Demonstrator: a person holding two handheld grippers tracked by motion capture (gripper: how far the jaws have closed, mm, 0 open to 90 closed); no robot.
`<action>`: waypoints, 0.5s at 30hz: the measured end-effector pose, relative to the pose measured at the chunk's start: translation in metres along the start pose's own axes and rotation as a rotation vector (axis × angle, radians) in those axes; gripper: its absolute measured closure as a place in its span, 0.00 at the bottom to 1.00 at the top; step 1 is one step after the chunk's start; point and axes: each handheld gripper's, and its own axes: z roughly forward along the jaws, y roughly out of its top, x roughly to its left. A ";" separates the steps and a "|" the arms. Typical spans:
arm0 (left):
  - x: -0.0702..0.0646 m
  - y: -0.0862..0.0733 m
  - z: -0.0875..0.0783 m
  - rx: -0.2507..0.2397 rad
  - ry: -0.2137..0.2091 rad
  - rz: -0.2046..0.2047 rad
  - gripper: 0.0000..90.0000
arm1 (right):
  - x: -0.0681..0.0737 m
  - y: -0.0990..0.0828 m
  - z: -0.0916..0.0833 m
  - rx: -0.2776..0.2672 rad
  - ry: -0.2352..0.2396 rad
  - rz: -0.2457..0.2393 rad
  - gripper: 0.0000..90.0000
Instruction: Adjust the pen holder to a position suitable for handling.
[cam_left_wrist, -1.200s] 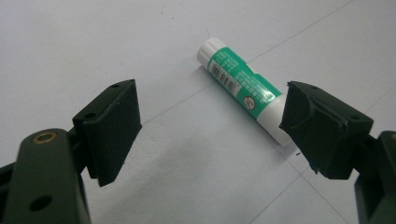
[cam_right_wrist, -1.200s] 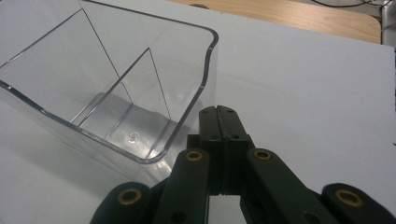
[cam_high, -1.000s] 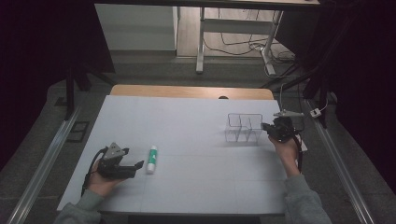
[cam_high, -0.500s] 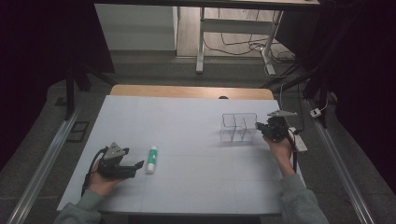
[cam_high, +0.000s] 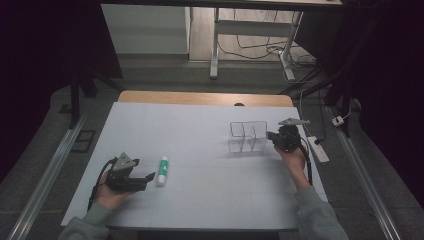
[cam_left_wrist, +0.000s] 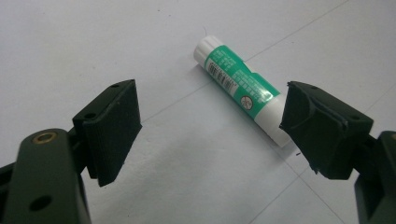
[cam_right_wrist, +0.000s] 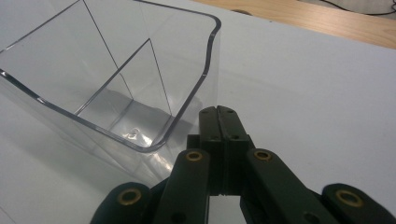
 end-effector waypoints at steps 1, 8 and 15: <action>0.000 0.000 0.000 0.001 0.000 0.000 0.21 | 0.001 0.000 0.001 0.003 0.004 0.000 0.99; 0.000 0.000 0.001 0.002 0.001 0.001 0.21 | 0.012 0.003 0.005 0.001 0.031 -0.023 0.99; 0.000 0.000 0.000 -0.001 0.002 0.001 0.21 | 0.019 0.005 0.007 -0.013 0.044 -0.030 0.99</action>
